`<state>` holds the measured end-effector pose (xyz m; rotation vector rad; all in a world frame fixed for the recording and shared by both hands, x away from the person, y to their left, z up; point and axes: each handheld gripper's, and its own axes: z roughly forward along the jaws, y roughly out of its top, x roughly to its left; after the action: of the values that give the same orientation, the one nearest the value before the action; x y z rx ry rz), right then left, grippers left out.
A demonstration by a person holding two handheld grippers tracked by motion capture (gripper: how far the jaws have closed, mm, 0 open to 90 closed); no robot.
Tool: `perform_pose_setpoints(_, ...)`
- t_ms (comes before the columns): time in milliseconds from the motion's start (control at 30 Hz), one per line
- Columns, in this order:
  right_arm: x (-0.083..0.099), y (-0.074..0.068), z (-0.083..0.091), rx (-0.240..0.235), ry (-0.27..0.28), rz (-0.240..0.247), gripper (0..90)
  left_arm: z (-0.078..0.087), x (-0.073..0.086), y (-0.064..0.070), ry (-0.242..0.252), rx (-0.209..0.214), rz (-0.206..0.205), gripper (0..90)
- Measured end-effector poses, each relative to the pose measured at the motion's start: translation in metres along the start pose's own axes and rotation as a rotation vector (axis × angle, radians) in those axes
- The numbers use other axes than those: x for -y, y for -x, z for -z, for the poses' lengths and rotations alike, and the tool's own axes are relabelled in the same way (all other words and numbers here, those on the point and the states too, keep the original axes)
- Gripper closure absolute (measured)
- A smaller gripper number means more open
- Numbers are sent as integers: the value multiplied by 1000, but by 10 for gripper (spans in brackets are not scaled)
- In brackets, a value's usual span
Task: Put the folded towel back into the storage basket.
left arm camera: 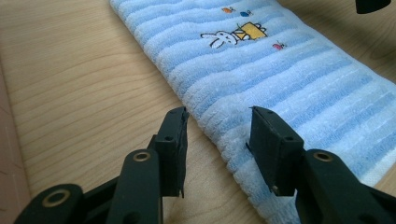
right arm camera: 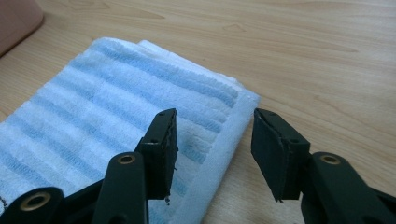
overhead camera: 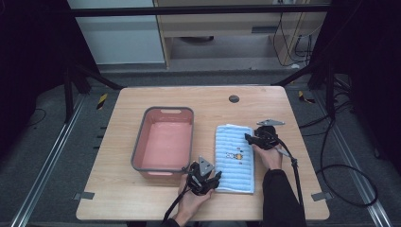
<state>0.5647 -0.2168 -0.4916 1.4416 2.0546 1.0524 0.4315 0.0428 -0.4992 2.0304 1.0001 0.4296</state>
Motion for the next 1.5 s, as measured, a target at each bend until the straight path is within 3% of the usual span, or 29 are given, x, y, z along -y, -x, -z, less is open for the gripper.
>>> perform_pose_setpoints(100,2,-1,-4,-19,-12,-12,502,-1,0,1,-6,-3,4,567)
perform_pose_setpoints(300,4,-2,-8,-14,-26,7,509,-4,2,2,-22,0,0,582)
perform_pose_setpoints(600,6,-3,-10,-21,-41,-12,538,-7,2,4,-38,-4,12,619)
perform_pose_setpoints(733,6,-3,-11,-33,-45,-26,584,-7,1,6,-45,-5,20,660)
perform_pose_setpoints(867,6,-4,-11,-46,-45,-28,650,-8,0,5,-50,18,53,710)
perform_pose_setpoints(1033,7,-5,-11,-71,-40,-35,737,-9,0,9,-51,9,30,778)
perform_pose_setpoints(1267,6,-7,-10,-82,-29,-31,789,-7,1,10,-27,1,35,853)
perform_pose_setpoints(1500,-1,-10,2,-93,4,-13,793,4,-1,9,19,40,52,862)
